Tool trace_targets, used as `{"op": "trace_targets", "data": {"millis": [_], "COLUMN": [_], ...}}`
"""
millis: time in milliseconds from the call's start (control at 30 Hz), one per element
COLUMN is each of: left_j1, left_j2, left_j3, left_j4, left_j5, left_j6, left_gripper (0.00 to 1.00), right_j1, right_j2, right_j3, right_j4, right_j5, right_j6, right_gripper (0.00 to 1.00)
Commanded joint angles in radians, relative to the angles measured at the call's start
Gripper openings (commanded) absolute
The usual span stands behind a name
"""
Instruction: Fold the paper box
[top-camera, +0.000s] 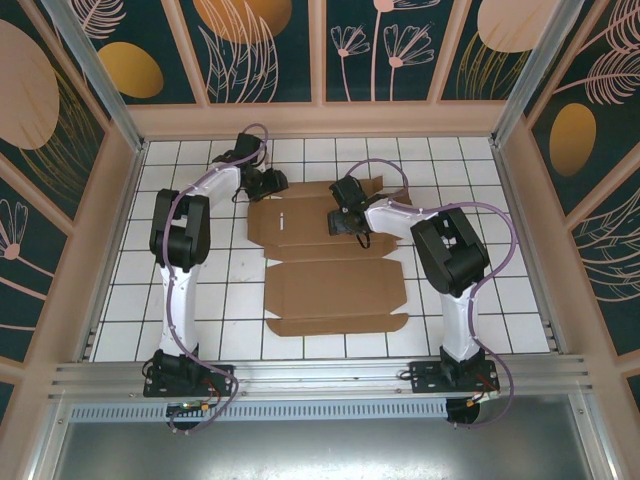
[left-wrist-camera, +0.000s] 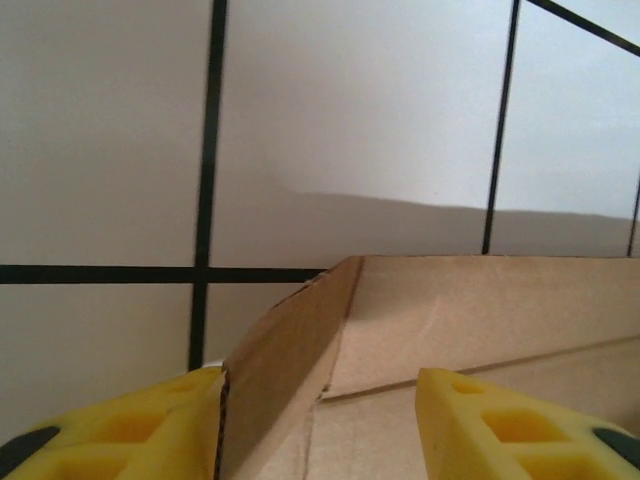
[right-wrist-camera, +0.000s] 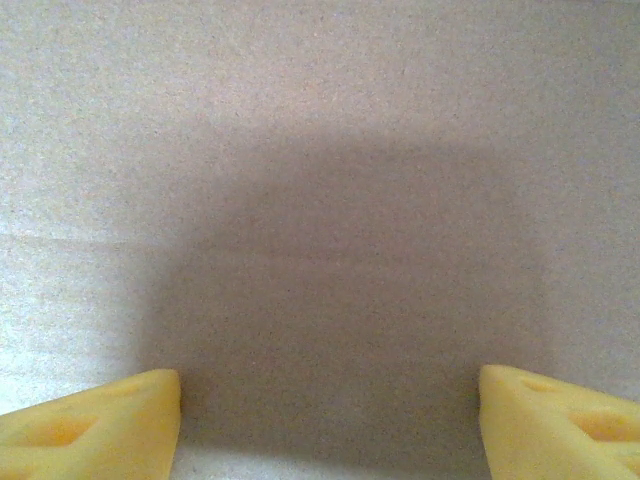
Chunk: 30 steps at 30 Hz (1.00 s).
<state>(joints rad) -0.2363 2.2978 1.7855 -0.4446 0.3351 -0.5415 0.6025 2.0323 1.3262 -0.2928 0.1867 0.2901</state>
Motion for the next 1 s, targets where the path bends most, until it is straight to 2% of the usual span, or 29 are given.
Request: {"op": "trace_targets", "data": {"millis": [0, 400, 700, 967], "left_j1": [0.004, 0.001, -0.026, -0.049], "left_j2": [-0.012, 0.013, 0.065, 0.125], "left_j3": [-0.006, 0.017, 0.090, 0.156], "left_j4": [0.049, 0.074, 0.038, 0.012], "left_j5": [0.074, 0.106, 0.084, 0.077], "left_j6": [-0.010, -0.039, -0.020, -0.025], "left_gripper": [0.48, 0.30, 0.41, 0.43], "right_j1": [0.012, 0.017, 0.031, 0.038], "right_j2": [0.065, 0.084, 0.107, 0.120], "right_j3": [-0.046, -0.033, -0.022, -0.014], "right_j4": [-0.051, -0.064, -0.081, -0.094], "right_j5": [-0.024, -0.012, 0.002, 0.007], "right_j6": [0.010, 0.002, -0.002, -0.005], "right_gripper": [0.74, 0.63, 0.60, 0.60]}}
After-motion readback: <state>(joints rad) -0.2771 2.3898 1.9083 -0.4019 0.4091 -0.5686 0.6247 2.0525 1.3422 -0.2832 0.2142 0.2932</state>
